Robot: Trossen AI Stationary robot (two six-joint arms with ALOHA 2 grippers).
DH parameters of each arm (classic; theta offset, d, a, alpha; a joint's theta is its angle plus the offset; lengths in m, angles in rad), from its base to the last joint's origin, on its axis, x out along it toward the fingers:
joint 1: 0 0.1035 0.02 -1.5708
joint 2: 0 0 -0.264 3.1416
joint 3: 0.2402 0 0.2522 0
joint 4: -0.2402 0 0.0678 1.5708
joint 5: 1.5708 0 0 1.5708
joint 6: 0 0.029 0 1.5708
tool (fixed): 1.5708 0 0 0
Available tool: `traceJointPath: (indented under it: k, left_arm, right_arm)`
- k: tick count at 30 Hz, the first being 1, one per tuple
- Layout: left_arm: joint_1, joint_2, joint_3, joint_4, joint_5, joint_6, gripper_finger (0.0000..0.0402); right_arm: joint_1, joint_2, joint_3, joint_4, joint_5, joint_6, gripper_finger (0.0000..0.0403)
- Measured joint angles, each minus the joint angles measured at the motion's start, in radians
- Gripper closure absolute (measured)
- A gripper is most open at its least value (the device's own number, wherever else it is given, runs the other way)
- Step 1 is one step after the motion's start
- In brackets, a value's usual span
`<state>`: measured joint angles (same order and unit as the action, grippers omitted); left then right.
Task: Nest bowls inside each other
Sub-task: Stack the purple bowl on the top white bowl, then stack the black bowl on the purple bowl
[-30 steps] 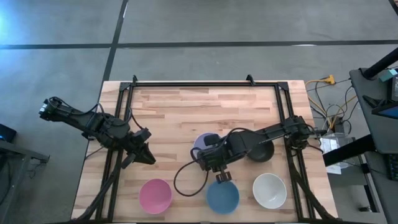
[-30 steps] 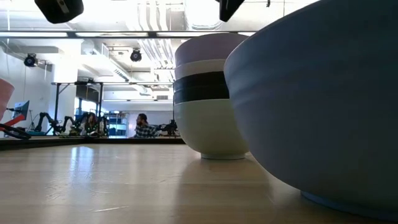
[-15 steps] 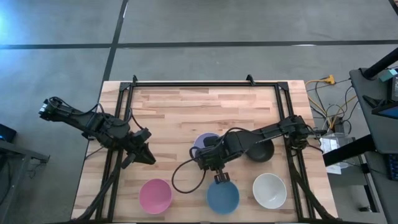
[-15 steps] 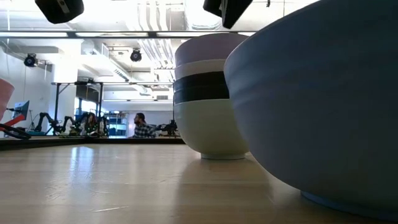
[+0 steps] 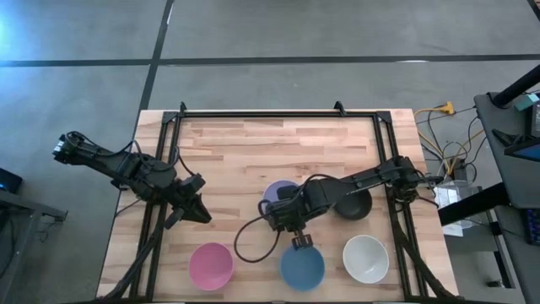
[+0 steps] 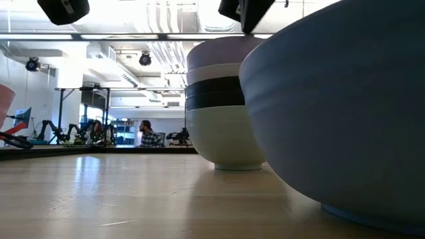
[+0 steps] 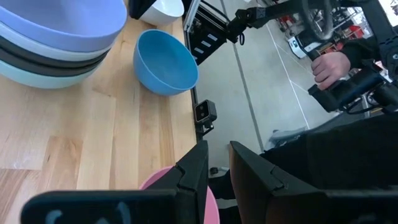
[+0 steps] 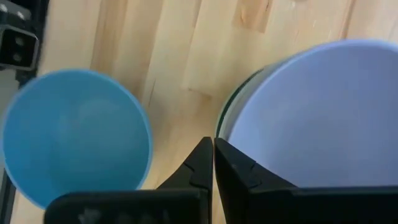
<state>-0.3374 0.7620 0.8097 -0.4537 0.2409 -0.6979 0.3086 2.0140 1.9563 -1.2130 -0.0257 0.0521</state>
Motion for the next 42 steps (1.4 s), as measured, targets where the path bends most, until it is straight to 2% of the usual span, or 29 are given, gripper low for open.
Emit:
traceJointPath:
  k: [16, 22, 24, 28, 33, 36, 38, 40, 42]
  left_arm:
    - [0.0, 0.001, 0.0, 0.0, -0.003, 0.002, 0.0352]
    - [0.0, -0.002, 0.0, 0.0, -0.003, 0.004, 0.0352]
    - [0.0, -0.004, 0.0, 0.0, -0.003, 0.004, 0.0352]
    - [0.0, -0.005, 0.0, 0.002, -0.003, 0.004, 0.0352]
    - [0.0, 0.0, 0.0, 0.063, -0.004, 0.004, 0.0352]
    - [0.0, 0.003, 0.0, 0.134, -0.006, 0.013, 0.0352]
    - [0.001, 0.004, 0.002, 0.181, -0.007, 0.055, 0.0352]
    - [0.002, 0.007, 0.003, 0.242, -0.01, 0.117, 0.0352]
    - [0.003, 0.007, 0.002, 0.295, -0.012, 0.195, 0.0352]
  right_arm:
    - [-0.012, 0.0, -0.023, 0.019, 0.0, 0.006, 0.0394]
    - [-0.04, -0.043, 0.036, 0.01, 0.02, 0.127, 0.0394]
    - [-0.045, -0.087, 0.044, -0.012, 0.085, 0.213, 0.0394]
    - [-0.034, -0.201, 0.024, -0.12, 0.281, 0.437, 0.0394]
    - [0.082, -0.388, -0.091, -0.18, 0.588, 0.835, 0.0394]
    - [0.186, -0.497, -0.236, -0.038, 0.769, 1.056, 0.0394]
    - [0.235, -0.555, -0.363, 0.171, 0.851, 1.105, 0.0394]
    - [0.254, -0.605, -0.512, 0.469, 0.879, 1.074, 0.0394]
    - [0.252, -0.639, -0.671, 0.886, 0.862, 0.926, 0.0394]
